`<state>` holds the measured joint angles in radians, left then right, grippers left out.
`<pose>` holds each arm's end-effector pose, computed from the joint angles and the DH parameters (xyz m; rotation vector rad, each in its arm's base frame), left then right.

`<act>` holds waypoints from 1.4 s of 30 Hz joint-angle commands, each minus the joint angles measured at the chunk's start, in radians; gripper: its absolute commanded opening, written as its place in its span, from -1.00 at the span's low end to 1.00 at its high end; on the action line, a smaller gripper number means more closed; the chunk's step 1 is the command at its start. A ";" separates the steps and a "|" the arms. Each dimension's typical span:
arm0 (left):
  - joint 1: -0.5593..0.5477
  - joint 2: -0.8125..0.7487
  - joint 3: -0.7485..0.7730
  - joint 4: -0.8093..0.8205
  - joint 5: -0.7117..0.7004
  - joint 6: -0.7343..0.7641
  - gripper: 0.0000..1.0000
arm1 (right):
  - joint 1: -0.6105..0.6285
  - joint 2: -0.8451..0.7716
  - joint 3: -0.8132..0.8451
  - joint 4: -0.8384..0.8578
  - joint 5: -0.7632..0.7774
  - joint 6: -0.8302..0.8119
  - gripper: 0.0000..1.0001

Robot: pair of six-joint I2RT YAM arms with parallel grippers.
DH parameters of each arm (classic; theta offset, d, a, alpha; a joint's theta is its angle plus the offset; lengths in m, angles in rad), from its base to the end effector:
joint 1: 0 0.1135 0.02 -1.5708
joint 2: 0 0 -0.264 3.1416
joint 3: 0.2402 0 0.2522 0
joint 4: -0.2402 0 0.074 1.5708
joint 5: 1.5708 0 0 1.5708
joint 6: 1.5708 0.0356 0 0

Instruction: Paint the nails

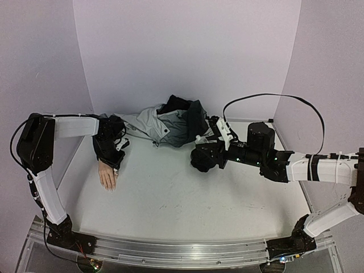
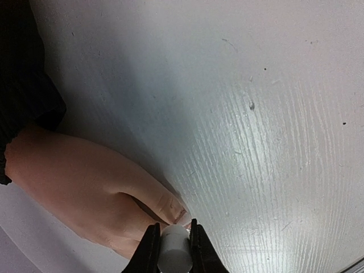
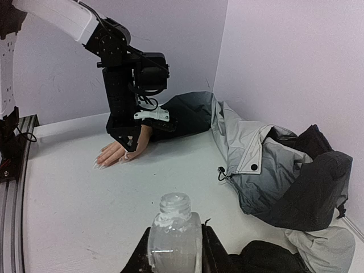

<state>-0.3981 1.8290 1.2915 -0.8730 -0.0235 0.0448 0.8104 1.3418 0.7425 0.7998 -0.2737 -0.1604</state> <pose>0.3193 -0.1334 0.1867 0.6517 2.9075 -0.0076 0.2014 0.2257 0.3035 -0.8598 1.1256 0.7280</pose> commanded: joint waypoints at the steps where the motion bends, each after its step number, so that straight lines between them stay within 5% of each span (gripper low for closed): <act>1: 0.005 -0.016 -0.014 -0.011 -0.027 -0.004 -1.00 | 0.007 -0.025 0.020 0.055 -0.011 0.004 -1.00; 17: 0.005 -0.089 -0.039 -0.041 0.121 -0.031 -1.00 | 0.013 -0.013 0.023 0.055 -0.016 0.004 -1.00; 42: 0.012 0.023 0.054 -0.006 0.034 -0.008 -1.00 | 0.015 -0.014 0.023 0.055 -0.009 0.002 -1.00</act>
<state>-0.3923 1.8423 1.3182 -0.9070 0.0227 0.0261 0.8196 1.3418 0.7429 0.7994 -0.2737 -0.1604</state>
